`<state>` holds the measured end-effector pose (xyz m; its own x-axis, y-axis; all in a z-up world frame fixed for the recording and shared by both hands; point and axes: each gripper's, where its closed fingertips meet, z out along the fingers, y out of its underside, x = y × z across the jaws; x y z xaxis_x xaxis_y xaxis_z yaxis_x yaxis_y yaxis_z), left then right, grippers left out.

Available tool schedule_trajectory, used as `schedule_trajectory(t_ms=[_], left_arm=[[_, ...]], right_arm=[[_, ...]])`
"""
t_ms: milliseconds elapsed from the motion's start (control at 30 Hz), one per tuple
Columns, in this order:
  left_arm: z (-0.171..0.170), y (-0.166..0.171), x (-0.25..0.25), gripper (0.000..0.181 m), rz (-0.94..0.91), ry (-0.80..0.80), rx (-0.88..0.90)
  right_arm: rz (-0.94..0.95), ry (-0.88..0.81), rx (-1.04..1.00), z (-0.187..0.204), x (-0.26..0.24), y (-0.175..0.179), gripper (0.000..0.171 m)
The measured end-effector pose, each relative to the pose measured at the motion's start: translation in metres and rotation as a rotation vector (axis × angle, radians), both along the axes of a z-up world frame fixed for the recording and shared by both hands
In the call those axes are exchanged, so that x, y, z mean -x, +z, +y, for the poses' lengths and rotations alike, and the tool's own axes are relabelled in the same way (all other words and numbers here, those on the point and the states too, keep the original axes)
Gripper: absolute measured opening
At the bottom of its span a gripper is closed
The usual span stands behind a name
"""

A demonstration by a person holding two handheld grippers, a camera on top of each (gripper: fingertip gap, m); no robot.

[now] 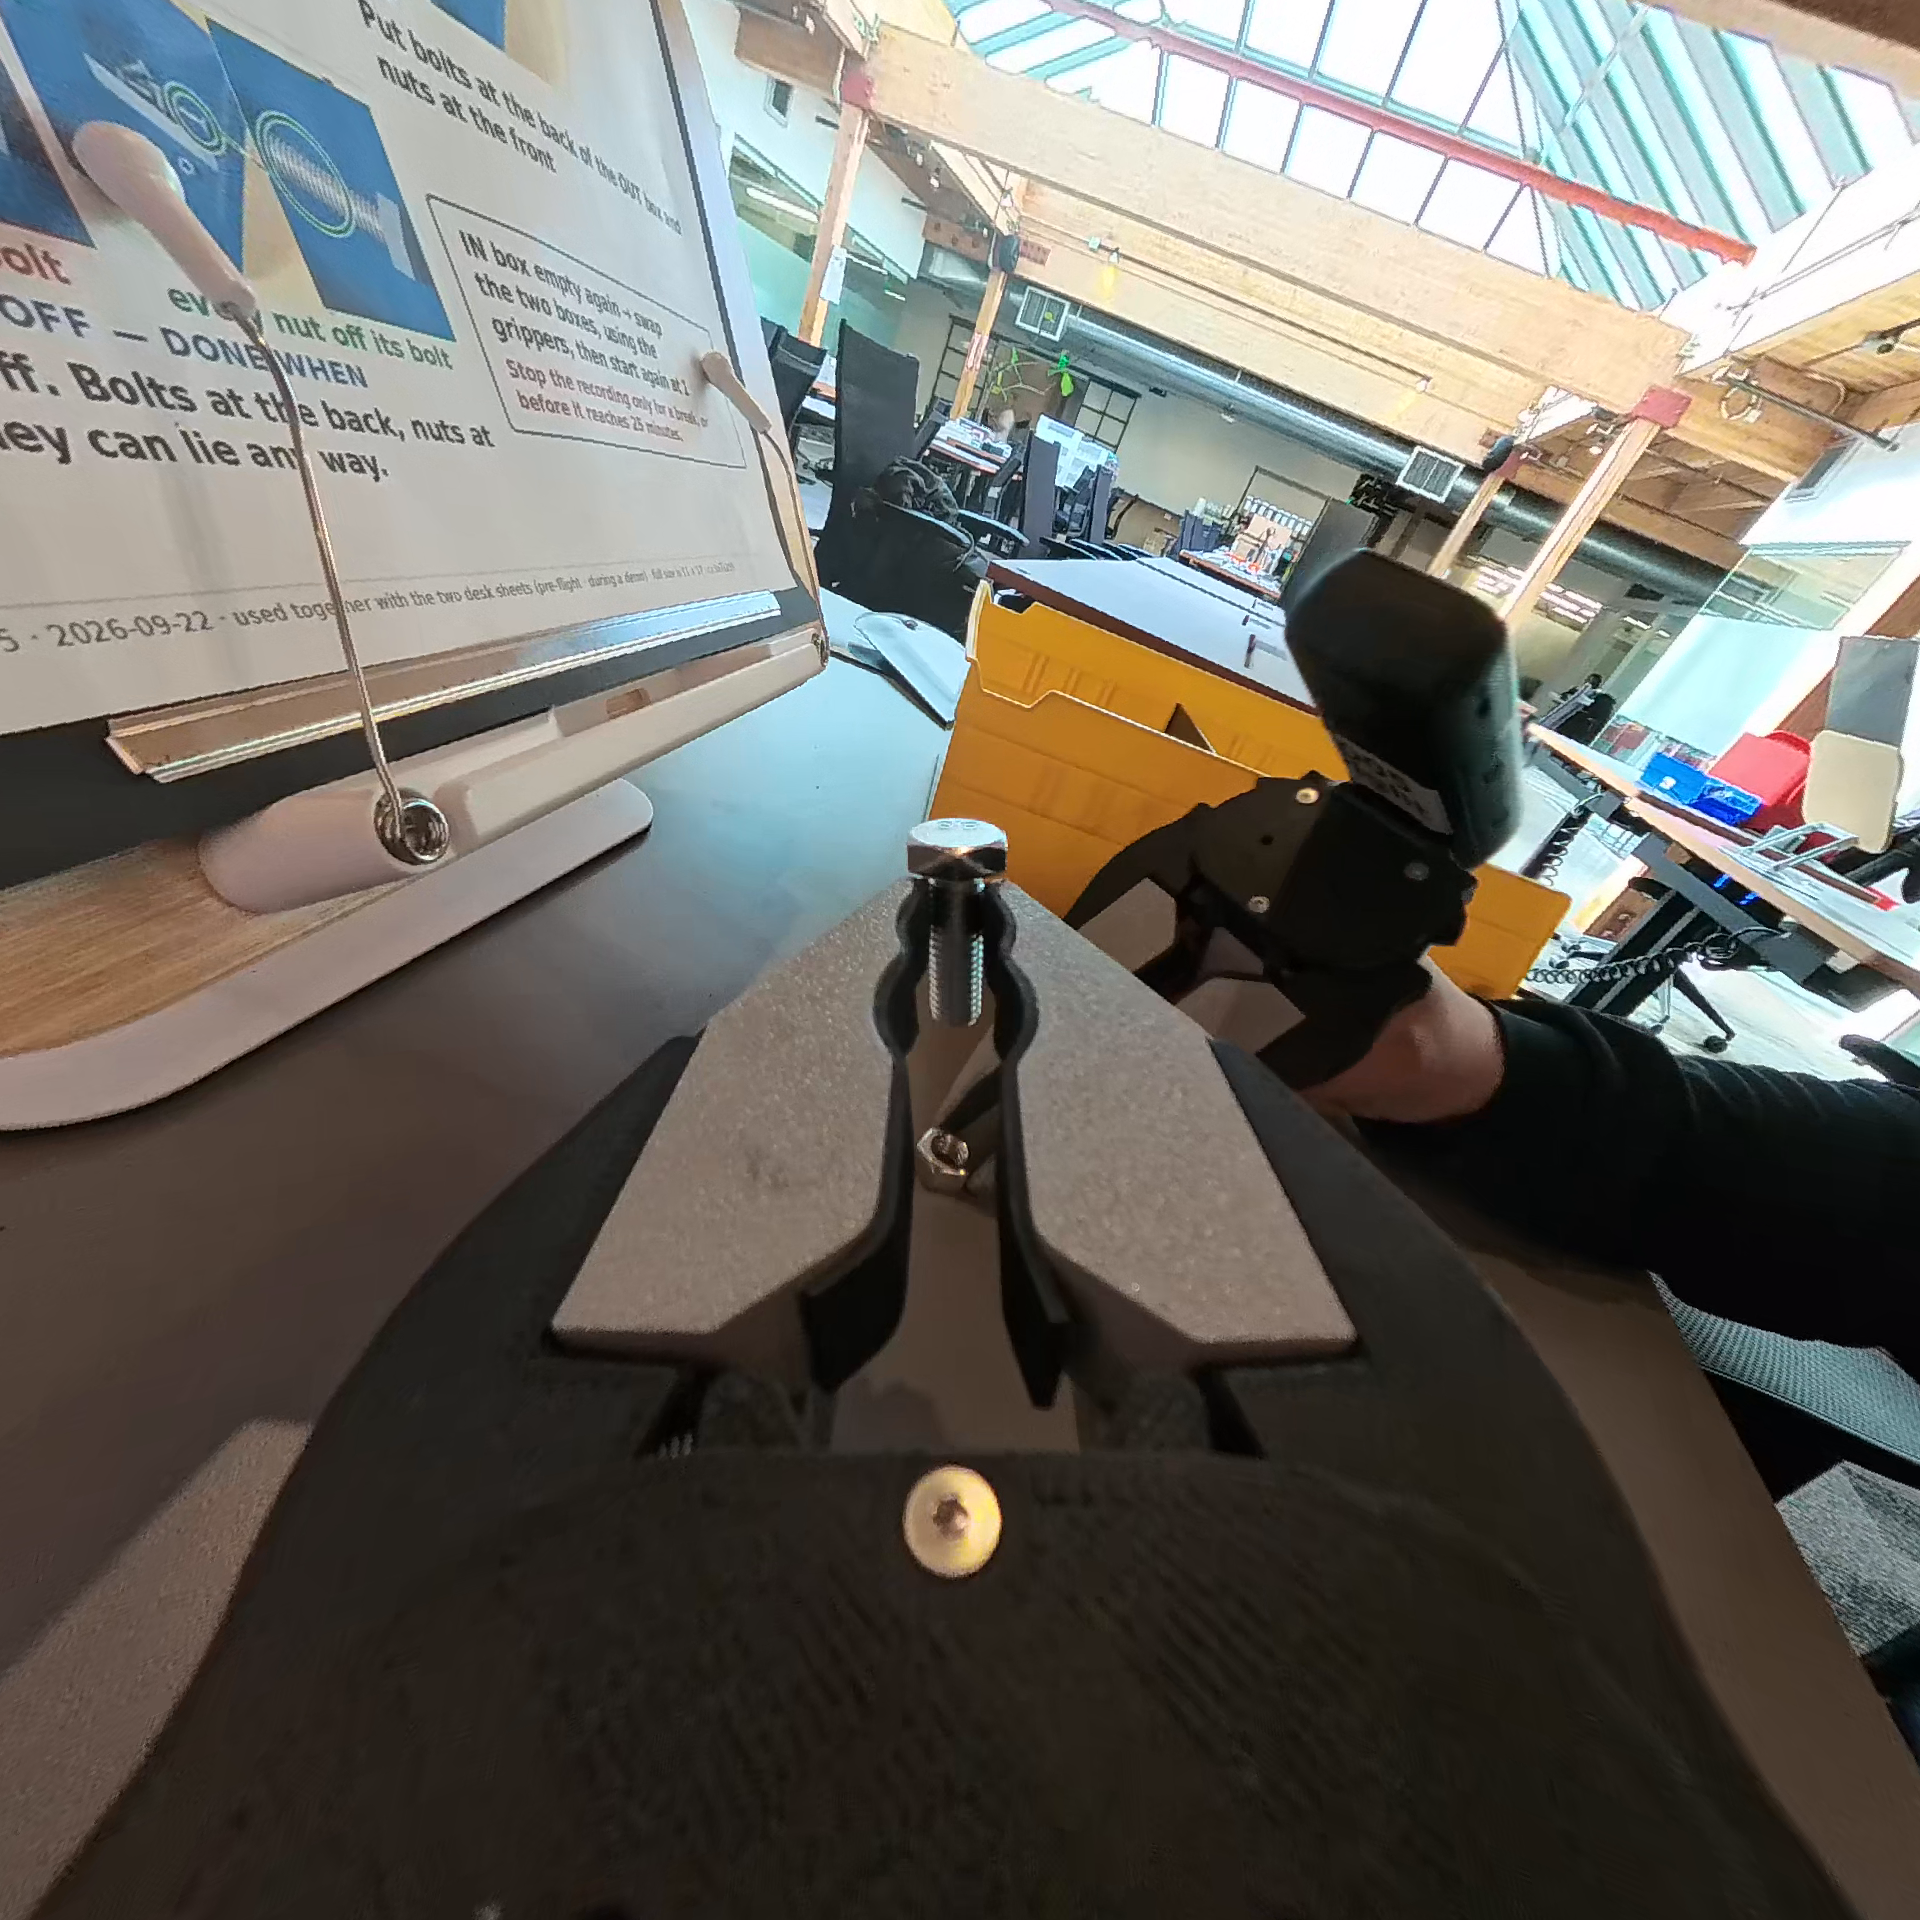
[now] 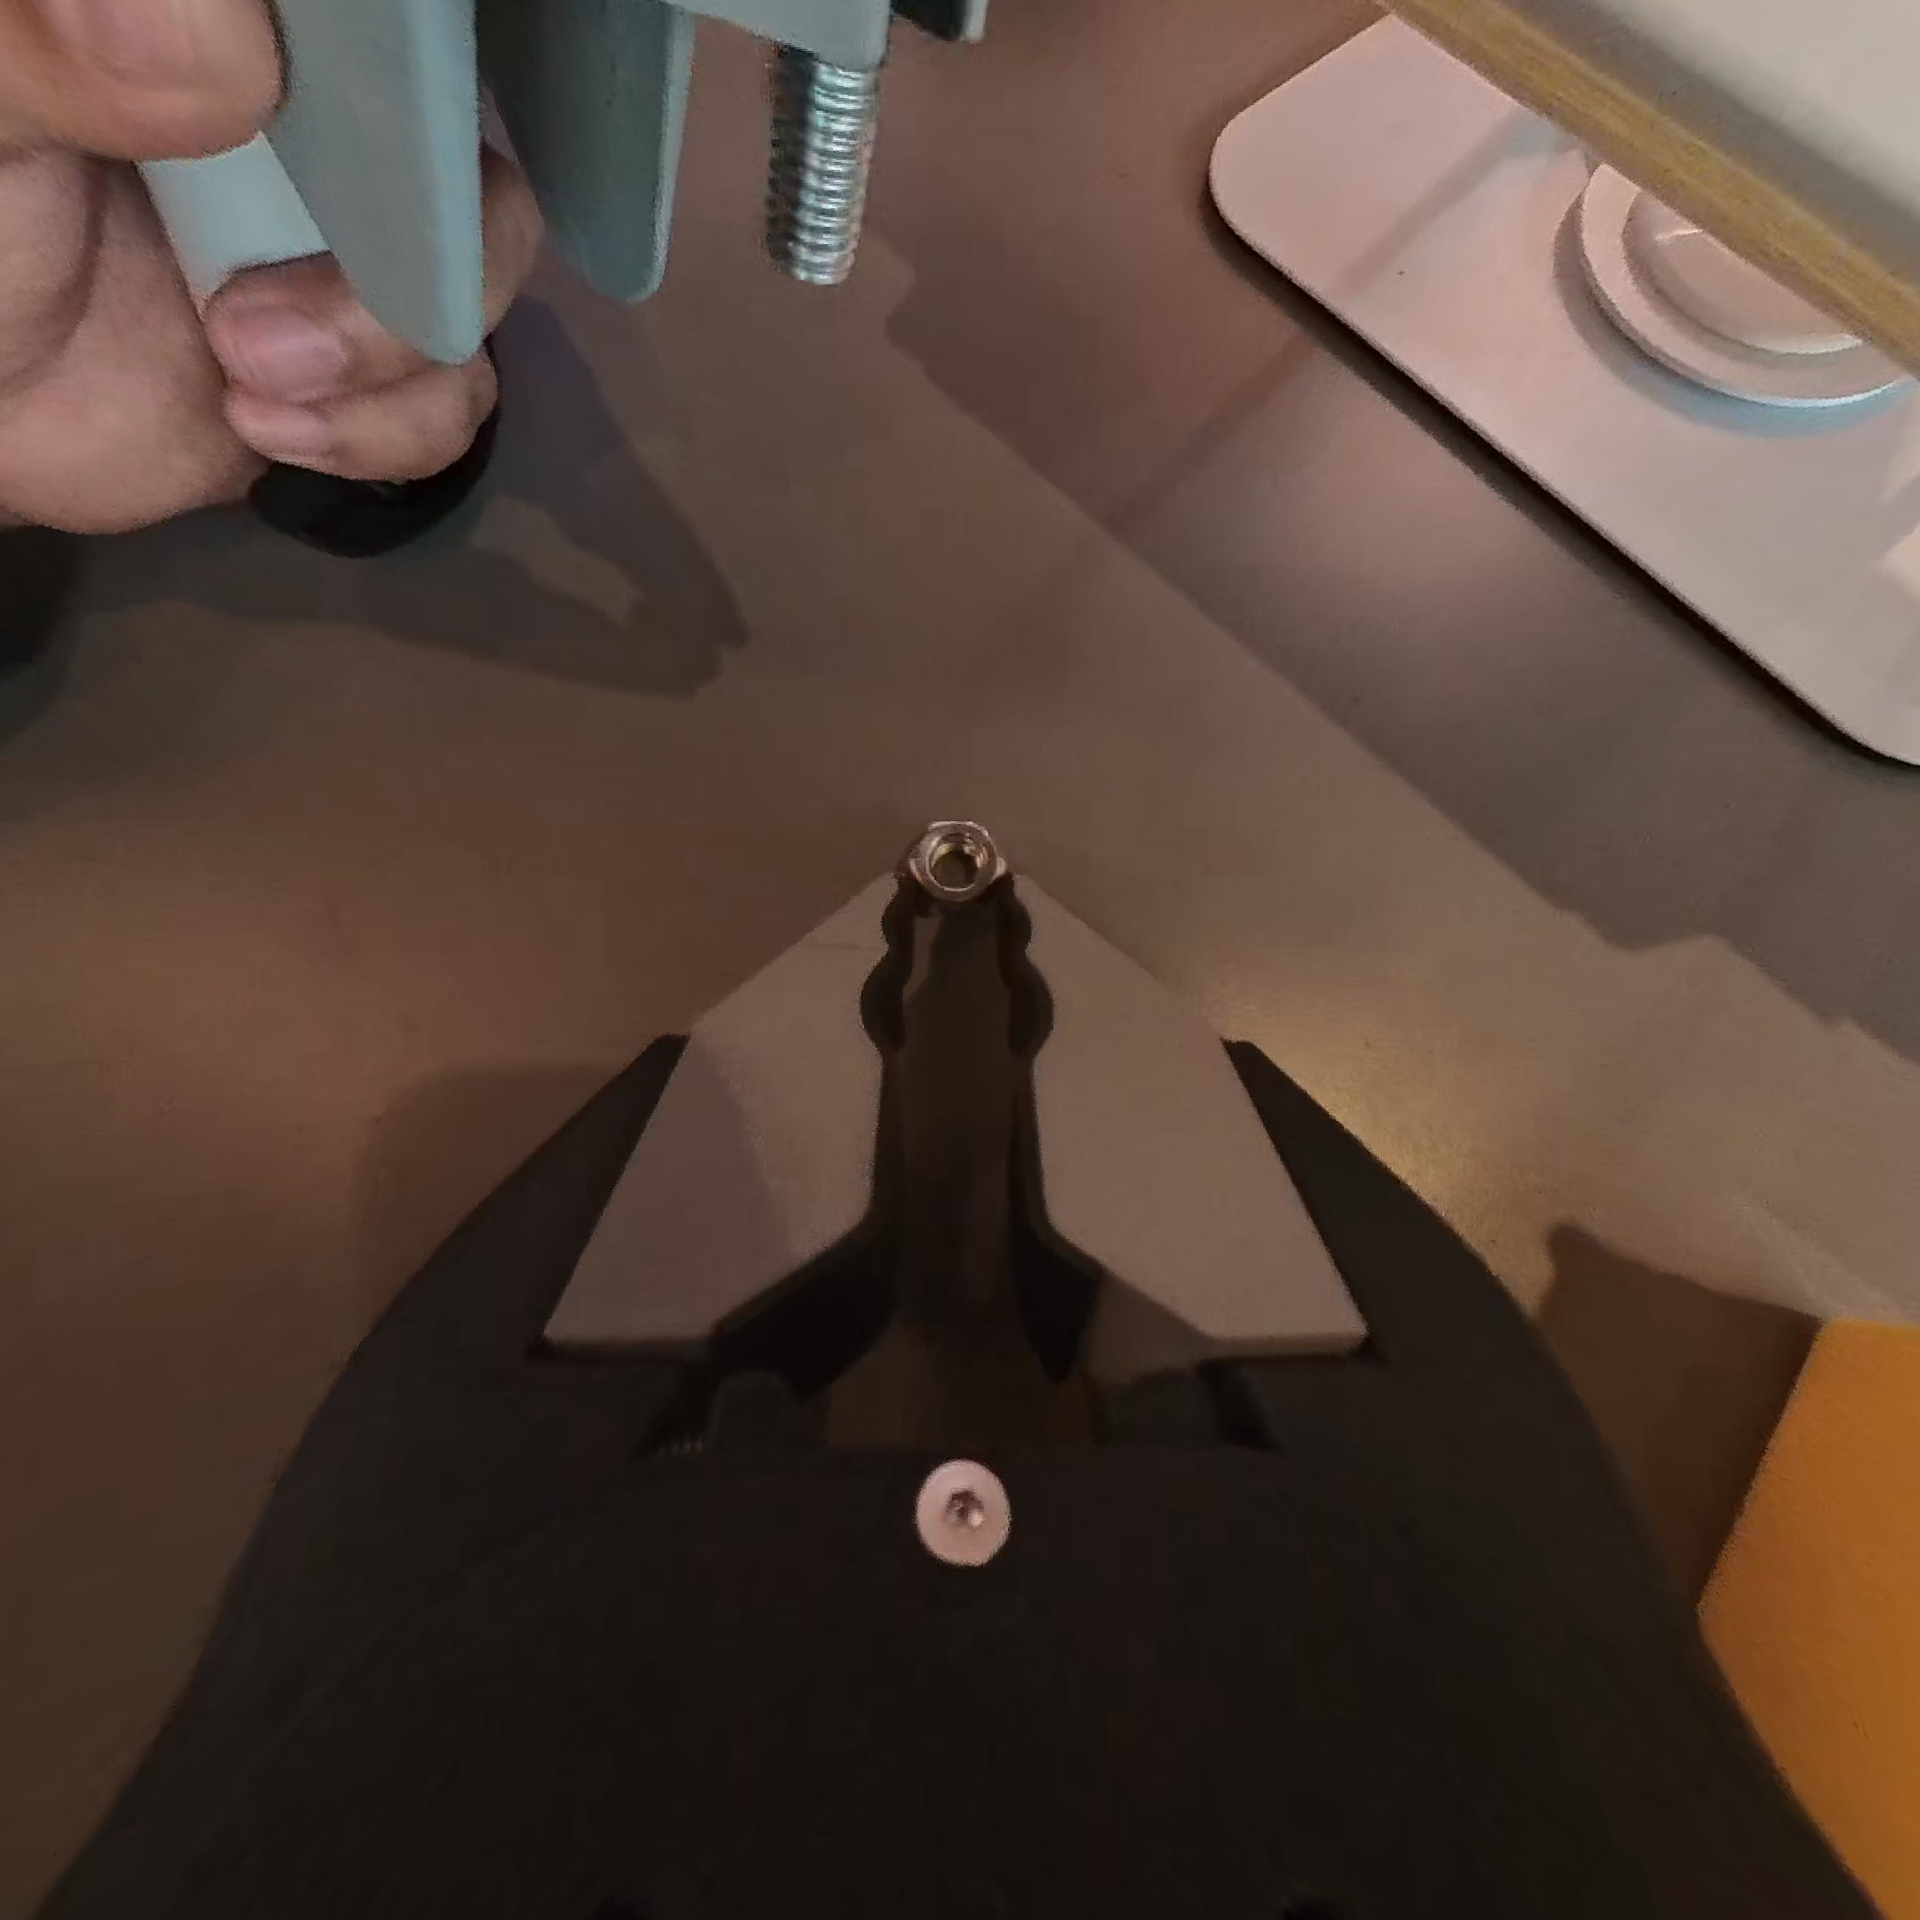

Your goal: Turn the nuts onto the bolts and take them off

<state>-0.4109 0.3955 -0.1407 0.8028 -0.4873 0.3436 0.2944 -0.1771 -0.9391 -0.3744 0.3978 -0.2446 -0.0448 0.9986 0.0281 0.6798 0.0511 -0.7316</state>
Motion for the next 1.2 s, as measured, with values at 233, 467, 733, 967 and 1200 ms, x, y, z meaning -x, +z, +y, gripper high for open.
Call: schedule_trajectory(t_ms=[233,467,733,967,1200], left_arm=[[0.001,-0.001,-0.003,0.007,0.003,-0.010,0.005],[0.000,-0.001,-0.004,0.007,0.005,-0.011,0.007],[-0.010,0.003,-0.034,0.007,-0.048,-0.136,-0.001],[-0.016,0.012,-0.059,0.007,-0.185,-0.280,-0.016],[-0.015,0.008,-0.064,0.007,-0.162,-0.319,0.002]], right_arm=[[0.052,-0.056,-0.034,-0.001,-0.010,0.022,0.012],[0.073,-0.105,-0.139,0.004,-0.063,0.112,0.011],[-0.009,-0.401,-0.229,0.099,-0.207,0.150,0.011],[-0.066,-0.570,-0.122,0.135,-0.270,0.090,0.011],[0.064,-0.572,-0.117,0.132,-0.244,0.120,0.023]])
